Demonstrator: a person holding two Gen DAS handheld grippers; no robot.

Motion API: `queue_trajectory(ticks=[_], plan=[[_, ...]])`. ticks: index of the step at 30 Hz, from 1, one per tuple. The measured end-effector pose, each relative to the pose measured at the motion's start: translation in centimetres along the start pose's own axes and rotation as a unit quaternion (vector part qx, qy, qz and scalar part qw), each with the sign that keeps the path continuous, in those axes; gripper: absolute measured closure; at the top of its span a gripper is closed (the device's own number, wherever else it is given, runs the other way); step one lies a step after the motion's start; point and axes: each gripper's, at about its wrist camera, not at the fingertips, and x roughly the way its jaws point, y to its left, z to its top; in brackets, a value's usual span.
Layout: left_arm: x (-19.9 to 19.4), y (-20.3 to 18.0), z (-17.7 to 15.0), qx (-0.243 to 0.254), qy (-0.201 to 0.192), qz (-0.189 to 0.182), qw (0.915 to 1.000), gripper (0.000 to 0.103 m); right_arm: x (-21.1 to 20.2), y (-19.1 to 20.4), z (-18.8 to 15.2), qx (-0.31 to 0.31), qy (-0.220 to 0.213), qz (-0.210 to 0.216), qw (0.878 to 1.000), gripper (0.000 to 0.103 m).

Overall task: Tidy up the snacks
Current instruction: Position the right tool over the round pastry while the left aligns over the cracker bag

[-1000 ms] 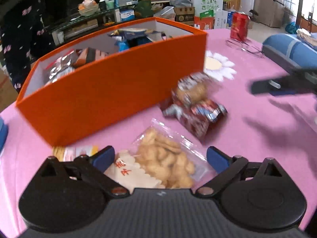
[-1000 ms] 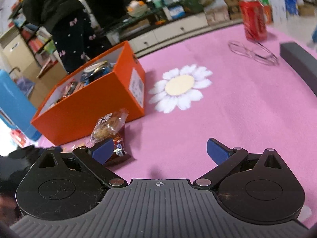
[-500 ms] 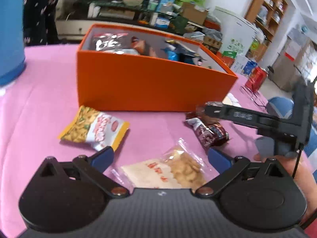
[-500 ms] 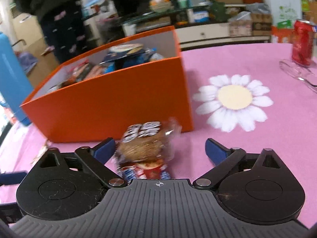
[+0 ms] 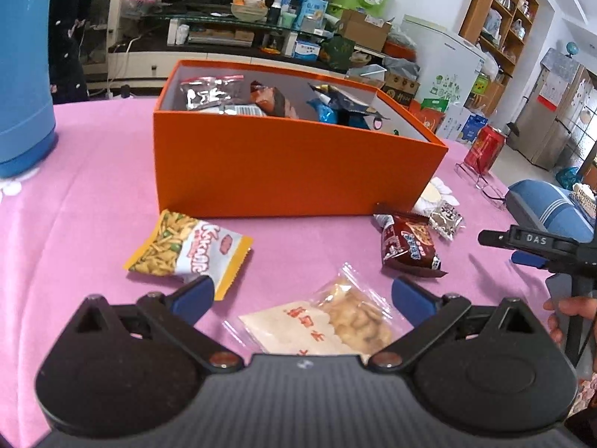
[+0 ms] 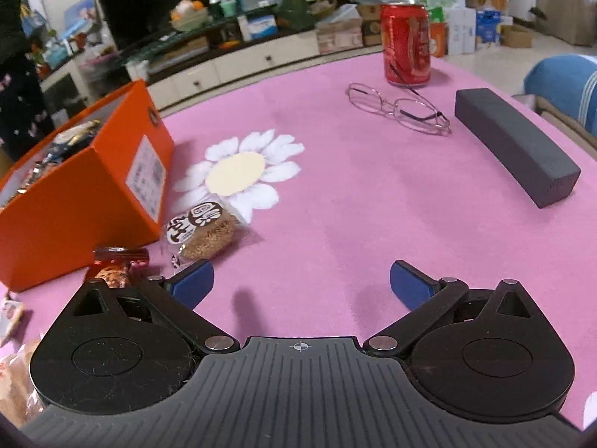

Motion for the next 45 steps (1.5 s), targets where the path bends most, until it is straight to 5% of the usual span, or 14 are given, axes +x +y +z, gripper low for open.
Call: queue_trajectory(ticks=[6, 14, 18, 24, 30, 37, 45], plan=[[0.7, -0.7, 0.0, 0.007, 0.001, 0.005, 1.0, 0.003, 0.7, 3.0, 0.3, -0.041, -0.032, 0.043, 0.998, 0.011], [1.6, -1.1, -0.3, 0.014, 0.014, -0.006, 0.9998, 0.003, 3.5, 7.5, 0.5, -0.107, -0.07, -0.026, 0.991, 0.012], [1.6, -1.5, -0.3, 0.022, 0.013, -0.007, 0.9996, 0.003, 5.0, 8.2, 0.4, -0.129, -0.034, -0.034, 0.99, 0.012], [1.5, -1.3, -0.3, 0.018, 0.013, -0.006, 0.9997, 0.003, 3.9, 5.2, 0.8, -0.079, -0.001, -0.009, 0.997, 0.011], [1.4, -1.5, -0.4, 0.02, 0.012, -0.005, 0.9997, 0.003, 2.2, 2.0, 0.5, -0.079, 0.022, -0.037, 0.996, 0.011], [1.1, -1.5, -0.1, 0.017, 0.007, -0.014, 0.9997, 0.003, 0.7, 1.2, 0.8, -0.034, -0.001, 0.028, 0.999, 0.01], [1.2, -2.9, -1.8, 0.12, 0.037, -0.036, 0.9914, 0.003, 2.8, 3.9, 1.0, -0.051, 0.012, 0.024, 0.998, 0.01]])
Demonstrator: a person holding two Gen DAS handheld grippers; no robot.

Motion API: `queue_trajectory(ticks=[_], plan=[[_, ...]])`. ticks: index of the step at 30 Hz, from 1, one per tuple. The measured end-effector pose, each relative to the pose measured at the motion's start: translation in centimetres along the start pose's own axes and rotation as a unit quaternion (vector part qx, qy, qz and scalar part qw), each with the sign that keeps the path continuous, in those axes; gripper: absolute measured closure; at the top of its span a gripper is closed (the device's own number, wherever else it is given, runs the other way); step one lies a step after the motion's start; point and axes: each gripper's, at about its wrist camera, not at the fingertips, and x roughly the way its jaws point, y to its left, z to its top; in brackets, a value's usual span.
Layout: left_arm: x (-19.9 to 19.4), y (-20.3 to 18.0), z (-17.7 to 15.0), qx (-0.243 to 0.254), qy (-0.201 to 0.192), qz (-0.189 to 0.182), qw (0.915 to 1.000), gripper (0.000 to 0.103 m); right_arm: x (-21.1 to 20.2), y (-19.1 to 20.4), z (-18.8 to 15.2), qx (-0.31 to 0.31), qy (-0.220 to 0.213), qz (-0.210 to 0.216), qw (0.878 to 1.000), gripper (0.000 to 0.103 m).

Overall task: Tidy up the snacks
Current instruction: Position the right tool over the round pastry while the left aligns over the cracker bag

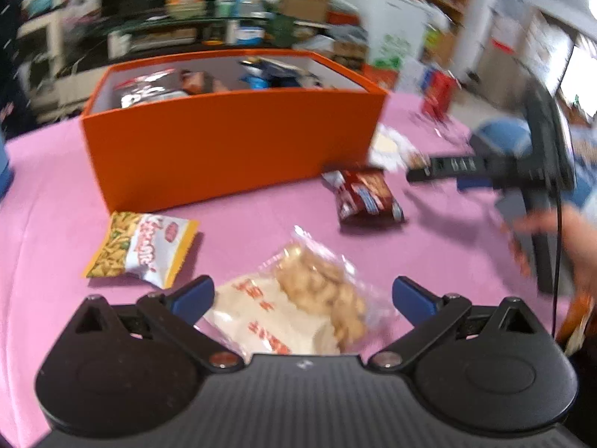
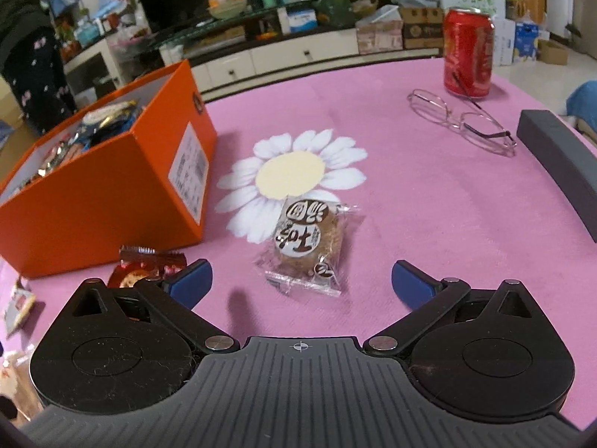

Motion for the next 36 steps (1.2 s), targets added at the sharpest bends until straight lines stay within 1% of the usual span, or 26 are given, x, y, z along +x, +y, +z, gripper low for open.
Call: queue_trajectory(ticks=[2, 4, 5, 6, 7, 9, 11, 15, 18, 19, 21, 22, 23, 24, 25, 27, 29, 30, 31, 32, 34, 36], plan=[[0.3, -0.9, -0.1, 0.044, -0.002, 0.017, 0.9989, 0.003, 0.0, -0.3, -0.1, -0.003, 0.003, -0.009, 1.0, 0.01], [0.8, -1.4, 0.2, 0.083, -0.008, 0.027, 0.9962, 0.002, -0.2, -0.9, -0.1, 0.013, 0.003, -0.01, 1.0, 0.01], [1.1, -1.5, 0.4, 0.098, -0.002, 0.022, 0.9949, 0.002, -0.4, -1.3, -0.1, 0.024, 0.002, -0.007, 1.0, 0.01], [1.6, -1.4, 0.6, 0.102, 0.009, 0.015, 0.9946, 0.002, -0.5, -1.7, 0.0, 0.042, 0.002, 0.002, 0.999, 0.01], [2.0, -1.2, 0.8, 0.093, 0.016, 0.011, 0.9955, 0.002, -0.7, -2.1, 0.0, 0.054, 0.002, 0.009, 0.999, 0.01], [2.6, -0.4, 0.9, 0.044, 0.029, -0.001, 0.9986, 0.002, -0.9, -2.5, 0.0, 0.067, 0.001, 0.018, 0.998, 0.01], [2.6, 0.2, 1.0, 0.009, 0.028, -0.003, 0.9996, 0.002, -1.0, -2.5, -0.1, 0.067, 0.002, 0.017, 0.998, 0.01], [1.4, 0.7, 1.0, -0.02, 0.007, 0.017, 0.9996, 0.002, -1.3, -2.9, 0.0, 0.077, -0.001, 0.021, 0.997, 0.01], [0.5, 1.8, 0.0, -0.068, 0.009, 0.043, 0.9967, 0.002, -1.4, -3.3, 0.1, 0.082, -0.001, 0.021, 0.996, 0.01], [0.3, 1.9, -0.2, -0.068, 0.009, 0.04, 0.9968, 0.002, -1.5, -3.4, 0.1, 0.086, -0.002, 0.022, 0.996, 0.01], [-0.3, 1.1, -0.2, -0.022, 0.004, 0.027, 0.9994, 0.002, -1.8, -3.7, 0.1, 0.098, -0.005, 0.03, 0.995, 0.01], [-0.4, 0.4, 0.0, 0.018, 0.003, 0.022, 0.9996, 0.001, -2.0, -3.9, 0.1, 0.107, -0.006, 0.036, 0.994, 0.01], [-0.3, -0.3, 0.3, 0.065, 0.006, 0.02, 0.9977, 0.001, -2.2, -4.1, 0.0, 0.114, -0.008, 0.042, 0.993, 0.01], [-0.1, -0.9, 0.6, 0.106, 0.01, 0.023, 0.994, 0.001, -2.4, -4.2, 0.0, 0.121, -0.009, 0.049, 0.991, 0.01], [0.3, -1.2, 0.8, 0.135, 0.02, 0.02, 0.9904, 0.001, -2.6, -4.3, -0.1, 0.126, -0.01, 0.053, 0.99, 0.01], [1.2, -1.4, 1.3, 0.19, 0.062, -0.025, 0.9794, 0.001, -3.2, -4.6, -0.2, 0.131, -0.015, 0.057, 0.99, 0.01], [2.2, -1.3, 1.4, 0.214, 0.105, -0.058, 0.9695, 0.001, -3.5, -5.0, -0.3, 0.134, -0.018, 0.053, 0.989, 0.01], [2.8, -1.1, 1.4, 0.221, 0.119, -0.065, 0.9659, 0.001, -3.6, -5.2, -0.3, 0.138, -0.019, 0.051, 0.989, 0.01], [3.3, -1.0, 1.3, 0.223, 0.126, -0.067, 0.9644, 0.001, -3.6, -5.6, -0.3, 0.145, -0.019, 0.05, 0.988, 0.01], [3.9, -0.7, 1.2, 0.218, 0.132, -0.066, 0.9647, 0.0, -3.5, -5.9, -0.3, 0.153, -0.019, 0.049, 0.987, 0.01], [4.3, 0.1, 1.4, 0.187, 0.127, -0.08, 0.971, 0.001, -3.4, -6.5, -0.3, 0.167, -0.016, 0.048, 0.985, 0.01], [4.5, 0.6, 1.4, 0.16, 0.109, -0.073, 0.9785, 0.001, -3.2, -6.6, -0.2, 0.171, -0.013, 0.051, 0.984, 0.01]])
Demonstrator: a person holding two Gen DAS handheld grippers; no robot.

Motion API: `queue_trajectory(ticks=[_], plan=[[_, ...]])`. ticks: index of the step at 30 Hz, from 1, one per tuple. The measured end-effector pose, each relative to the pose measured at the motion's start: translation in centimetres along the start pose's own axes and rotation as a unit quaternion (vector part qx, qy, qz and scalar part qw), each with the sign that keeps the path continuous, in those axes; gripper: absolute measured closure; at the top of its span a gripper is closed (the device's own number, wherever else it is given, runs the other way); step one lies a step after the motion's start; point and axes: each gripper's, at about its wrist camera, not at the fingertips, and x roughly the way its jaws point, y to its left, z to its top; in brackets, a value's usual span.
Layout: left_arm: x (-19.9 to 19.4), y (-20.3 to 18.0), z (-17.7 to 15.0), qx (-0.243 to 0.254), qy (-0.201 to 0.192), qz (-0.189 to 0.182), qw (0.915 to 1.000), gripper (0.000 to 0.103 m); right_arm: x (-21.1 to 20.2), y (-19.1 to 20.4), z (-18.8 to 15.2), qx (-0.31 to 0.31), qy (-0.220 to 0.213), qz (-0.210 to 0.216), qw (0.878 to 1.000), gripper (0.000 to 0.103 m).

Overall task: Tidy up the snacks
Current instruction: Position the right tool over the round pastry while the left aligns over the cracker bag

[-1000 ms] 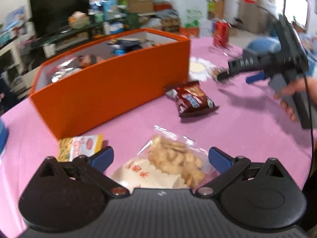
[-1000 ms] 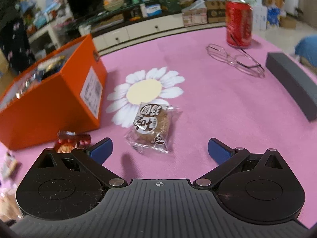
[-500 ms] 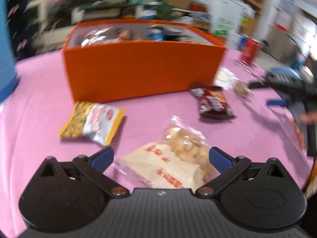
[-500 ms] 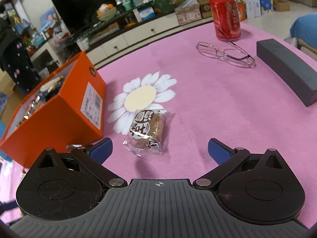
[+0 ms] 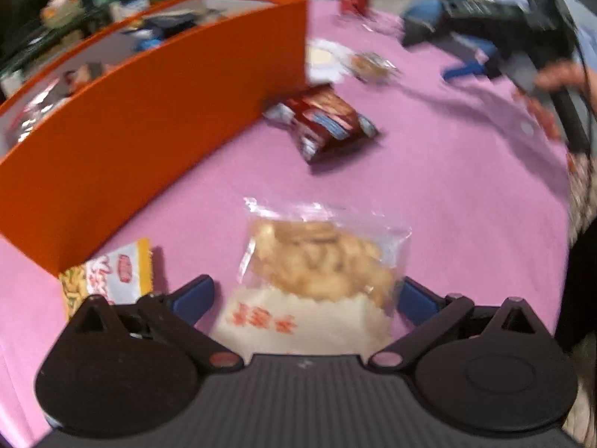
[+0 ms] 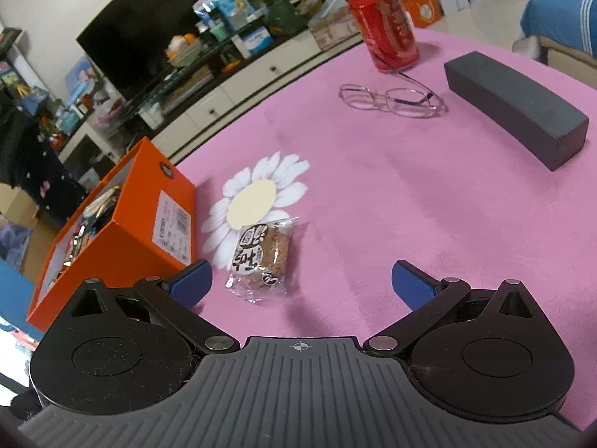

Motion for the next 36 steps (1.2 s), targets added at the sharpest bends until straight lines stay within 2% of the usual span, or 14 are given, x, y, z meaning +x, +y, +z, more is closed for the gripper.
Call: queue_trajectory(ticks=[3, 7, 11, 14, 19, 31, 36], plan=[[-0.4, 0.2, -0.3, -0.051, -0.023, 0.022, 0.9982, 0.013, 0.4, 0.5, -0.2, -0.012, 0.007, 0.001, 1.0, 0.01], [-1.6, -0.8, -1.0, -0.13, -0.013, 0.092, 0.9872, 0.019, 0.6, 0.8, -0.3, -0.021, 0.012, 0.001, 1.0, 0.01], [-2.8, -2.8, -2.8, -0.189, -0.019, 0.141, 0.9716, 0.019, 0.9, 0.9, -0.4, -0.023, 0.02, 0.001, 1.0, 0.01], [-2.7, -3.2, -3.1, -0.208, -0.024, 0.169, 0.9632, 0.009, 1.1, 1.2, -0.6, -0.034, 0.026, -0.004, 0.999, 0.01], [-2.6, -2.8, -3.2, -0.224, -0.034, 0.18, 0.9573, 0.009, 1.3, 1.8, -1.0, -0.056, 0.029, -0.015, 0.998, 0.01], [-2.0, -2.5, -3.0, -0.218, -0.047, 0.179, 0.9584, 0.007, 2.8, 4.0, -1.6, -0.128, 0.019, -0.059, 0.99, 0.01], [-1.9, -2.6, -3.0, -0.219, -0.048, 0.181, 0.9576, 0.007, 3.2, 4.7, -1.9, -0.136, 0.007, -0.054, 0.989, 0.01]])
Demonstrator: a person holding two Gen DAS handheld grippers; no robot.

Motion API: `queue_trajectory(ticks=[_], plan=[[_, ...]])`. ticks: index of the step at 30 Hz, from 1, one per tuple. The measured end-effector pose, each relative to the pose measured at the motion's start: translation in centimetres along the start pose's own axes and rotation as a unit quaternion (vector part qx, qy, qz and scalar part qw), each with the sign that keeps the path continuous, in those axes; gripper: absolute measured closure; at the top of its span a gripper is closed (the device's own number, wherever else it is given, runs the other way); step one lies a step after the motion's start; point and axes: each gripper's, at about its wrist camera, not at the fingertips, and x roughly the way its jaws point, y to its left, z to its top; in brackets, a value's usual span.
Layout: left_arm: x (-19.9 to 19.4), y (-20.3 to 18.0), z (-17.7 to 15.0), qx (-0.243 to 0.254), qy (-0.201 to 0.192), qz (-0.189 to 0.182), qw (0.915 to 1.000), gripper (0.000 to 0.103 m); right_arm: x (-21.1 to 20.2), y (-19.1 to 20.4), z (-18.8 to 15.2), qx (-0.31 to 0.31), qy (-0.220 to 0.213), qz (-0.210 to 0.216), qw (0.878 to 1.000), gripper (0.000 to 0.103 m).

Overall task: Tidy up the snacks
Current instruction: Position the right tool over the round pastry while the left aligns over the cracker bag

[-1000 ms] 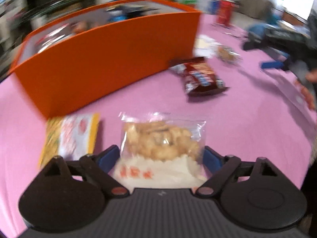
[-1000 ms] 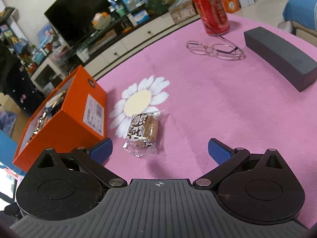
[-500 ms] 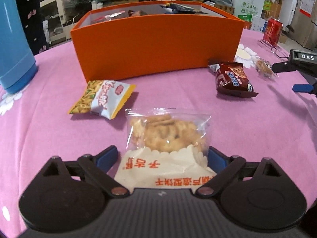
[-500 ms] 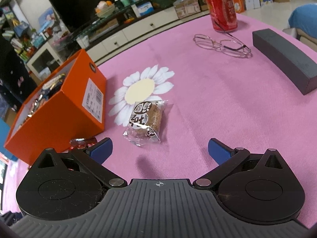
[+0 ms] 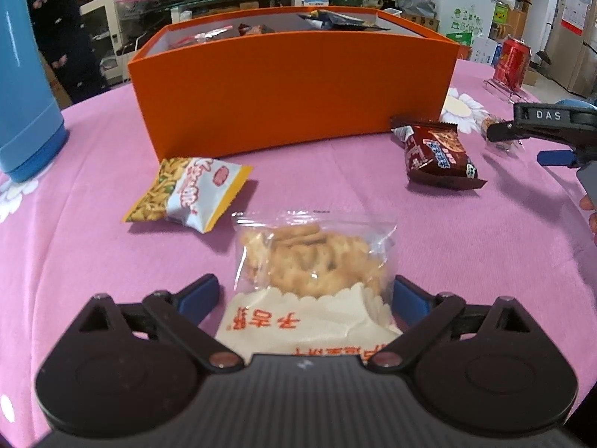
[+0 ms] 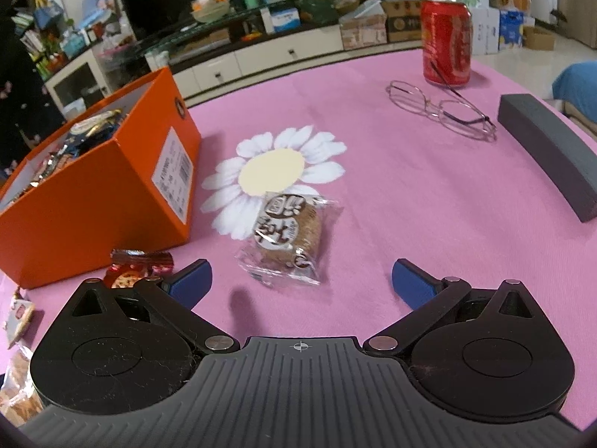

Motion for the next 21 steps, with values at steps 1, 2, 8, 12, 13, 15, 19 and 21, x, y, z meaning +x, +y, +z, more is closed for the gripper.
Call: queue_trajectory(ticks=[1, 2, 8, 12, 13, 15, 19, 21], plan=[[0.0, 0.0, 0.0, 0.0, -0.001, 0.0, 1.0, 0.007, 0.0, 0.2, 0.0, 0.0, -0.002, 0.003, 1.0, 0.01], [0.0, 0.0, 0.0, -0.001, -0.002, 0.001, 1.0, 0.006, 0.0, 0.3, 0.0, 0.0, -0.005, 0.005, 1.0, 0.01], [0.0, -0.1, 0.0, -0.003, -0.004, 0.004, 1.0, 0.006, 0.3, 0.7, -0.1, -0.008, -0.011, 0.005, 1.0, 0.01], [0.1, -0.2, 0.0, -0.003, -0.006, 0.004, 1.0, 0.006, 0.7, 0.9, -0.1, -0.021, -0.016, -0.011, 1.0, 0.01], [0.1, -0.2, 0.0, -0.003, -0.006, 0.004, 1.0, 0.006, 0.8, 0.9, -0.1, -0.022, -0.021, -0.014, 0.999, 0.01], [0.1, -0.2, 0.0, -0.003, -0.006, 0.004, 1.0, 0.006, 1.1, 1.0, 0.1, -0.02, -0.026, -0.016, 0.999, 0.009], [0.2, -0.1, 0.1, -0.003, -0.007, 0.005, 1.0, 0.006, 1.9, 2.0, 0.2, -0.032, -0.035, -0.031, 0.998, 0.011], [0.2, -0.2, 0.0, -0.003, -0.008, 0.004, 1.0, 0.006, 2.1, 2.6, 0.1, -0.045, -0.037, -0.047, 0.997, 0.017]])
